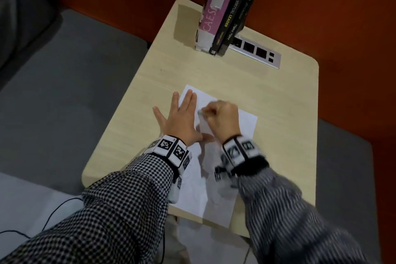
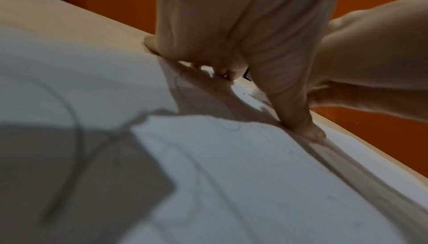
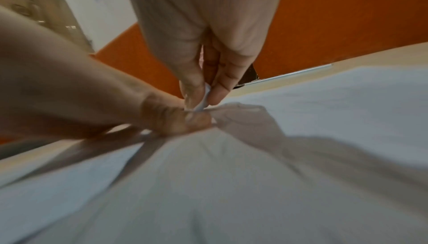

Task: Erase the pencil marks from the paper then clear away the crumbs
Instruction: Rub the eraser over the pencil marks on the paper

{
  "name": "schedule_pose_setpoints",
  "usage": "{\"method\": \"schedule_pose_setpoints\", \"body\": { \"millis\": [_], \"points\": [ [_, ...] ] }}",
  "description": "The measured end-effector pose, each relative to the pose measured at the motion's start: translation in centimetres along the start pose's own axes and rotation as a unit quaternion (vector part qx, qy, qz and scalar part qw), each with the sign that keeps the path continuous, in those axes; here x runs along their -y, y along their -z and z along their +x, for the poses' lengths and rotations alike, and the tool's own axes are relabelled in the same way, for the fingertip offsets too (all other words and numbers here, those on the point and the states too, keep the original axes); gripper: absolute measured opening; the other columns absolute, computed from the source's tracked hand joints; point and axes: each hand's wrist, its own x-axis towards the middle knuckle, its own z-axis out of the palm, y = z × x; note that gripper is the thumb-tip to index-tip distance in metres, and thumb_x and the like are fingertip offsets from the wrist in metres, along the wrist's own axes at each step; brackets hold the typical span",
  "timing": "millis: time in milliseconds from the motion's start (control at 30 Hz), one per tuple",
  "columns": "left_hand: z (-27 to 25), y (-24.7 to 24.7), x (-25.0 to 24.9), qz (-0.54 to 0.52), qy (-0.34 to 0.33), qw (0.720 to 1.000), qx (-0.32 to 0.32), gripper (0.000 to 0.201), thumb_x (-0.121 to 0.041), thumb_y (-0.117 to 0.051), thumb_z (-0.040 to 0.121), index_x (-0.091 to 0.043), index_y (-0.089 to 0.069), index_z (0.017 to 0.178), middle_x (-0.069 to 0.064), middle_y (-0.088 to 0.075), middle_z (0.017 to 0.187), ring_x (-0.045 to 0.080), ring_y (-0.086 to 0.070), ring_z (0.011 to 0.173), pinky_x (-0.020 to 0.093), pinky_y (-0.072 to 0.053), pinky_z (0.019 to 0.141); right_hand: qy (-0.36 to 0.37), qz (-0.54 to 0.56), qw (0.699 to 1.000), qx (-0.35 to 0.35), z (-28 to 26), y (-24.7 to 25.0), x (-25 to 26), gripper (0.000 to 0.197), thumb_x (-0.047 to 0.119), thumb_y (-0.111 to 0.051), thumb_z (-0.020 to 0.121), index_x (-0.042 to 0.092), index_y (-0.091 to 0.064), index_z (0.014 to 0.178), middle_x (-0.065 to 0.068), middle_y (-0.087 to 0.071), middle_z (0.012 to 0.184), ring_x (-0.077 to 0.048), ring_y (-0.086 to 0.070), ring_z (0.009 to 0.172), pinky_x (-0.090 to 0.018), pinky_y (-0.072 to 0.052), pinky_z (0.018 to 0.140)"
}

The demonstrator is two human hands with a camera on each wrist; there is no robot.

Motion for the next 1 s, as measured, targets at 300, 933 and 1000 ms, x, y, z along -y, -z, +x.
{"method": "schedule_pose_setpoints", "body": {
  "millis": [300, 933, 1000],
  "points": [
    [-0.1, 0.0, -0.1, 0.002, 0.000, 1.000, 0.010, 0.128, -0.077, -0.063, 0.064, -0.026, 0.014, 0.153, -0.016, 0.023, 0.158, 0.018, 0.026, 0.145, 0.073, 0.009, 0.104, -0.008, 0.022, 1.000, -0.001, 0.3, 0.3, -0.5, 0.008, -0.001, -0.066, 0.075, 0.003, -0.073, 0.073, -0.016, -0.072, 0.076, -0.031, -0.065, 0.071, -0.037, -0.054, 0.068],
    [-0.1, 0.3, -0.5, 0.021, 0.008, 1.000, 0.016, 0.128, -0.077, -0.064, 0.064, -0.027, 0.014, 0.152, -0.013, 0.024, 0.158, 0.020, 0.026, 0.145, 0.074, 0.007, 0.104, -0.050, 0.057, 0.997, 0.016, -1.1, 1.1, -0.8, 0.010, -0.001, -0.067, 0.073, 0.006, -0.073, 0.070, -0.009, -0.073, 0.073, -0.023, -0.066, 0.071, -0.034, -0.054, 0.070],
    [-0.1, 0.5, -1.2, 0.041, -0.019, 0.999, 0.015, 0.123, -0.073, -0.066, 0.068, -0.029, 0.010, 0.154, -0.010, 0.022, 0.159, 0.021, 0.025, 0.145, 0.075, 0.007, 0.103, -0.032, 0.039, 0.998, 0.032, -1.1, 1.1, -0.8, 0.013, -0.003, -0.065, 0.072, 0.006, -0.074, 0.071, -0.008, -0.073, 0.073, -0.023, -0.066, 0.072, -0.029, -0.052, 0.067]
  ]
}}
